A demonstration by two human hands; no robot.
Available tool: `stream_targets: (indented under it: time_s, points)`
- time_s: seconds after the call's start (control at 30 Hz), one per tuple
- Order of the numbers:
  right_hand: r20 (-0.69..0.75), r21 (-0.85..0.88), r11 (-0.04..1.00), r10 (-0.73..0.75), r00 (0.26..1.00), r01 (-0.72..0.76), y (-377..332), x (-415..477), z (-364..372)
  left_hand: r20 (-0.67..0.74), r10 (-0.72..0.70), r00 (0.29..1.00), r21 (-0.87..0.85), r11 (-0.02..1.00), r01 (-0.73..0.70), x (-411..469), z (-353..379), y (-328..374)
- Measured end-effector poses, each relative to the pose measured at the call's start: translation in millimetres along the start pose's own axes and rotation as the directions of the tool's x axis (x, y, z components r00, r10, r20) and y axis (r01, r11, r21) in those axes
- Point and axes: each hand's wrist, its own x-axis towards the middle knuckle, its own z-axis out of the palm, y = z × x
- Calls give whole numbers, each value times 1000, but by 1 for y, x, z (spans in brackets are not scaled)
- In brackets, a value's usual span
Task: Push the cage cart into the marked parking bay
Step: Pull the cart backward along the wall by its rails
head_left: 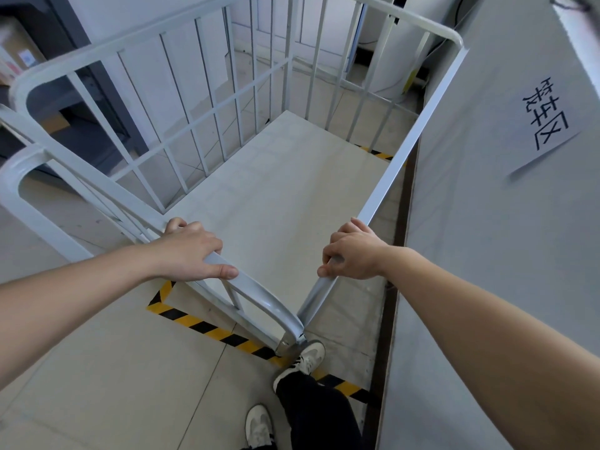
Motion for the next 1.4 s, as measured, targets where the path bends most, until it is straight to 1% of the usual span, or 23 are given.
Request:
stream_targets:
  time_s: [0.8,1.13,1.3,1.4]
  points:
    - [14,-11,1000,-7,1000,7,-8,-8,1,-56,29,998,6,1000,-29,-8,4,2]
    - [-6,32,999,-15,1000,15,-5,-7,1,-42,53,998,0,999,-53,-7,2,1]
    - [-7,3,1000,-30,1000,30,-1,-4,-1,-32,48,998,-30,998,-49,-6,2,1]
    - [11,2,1000,-12,1000,12,-2,-3,-1,-5,31,999,-42,999,-32,-6,-1,1]
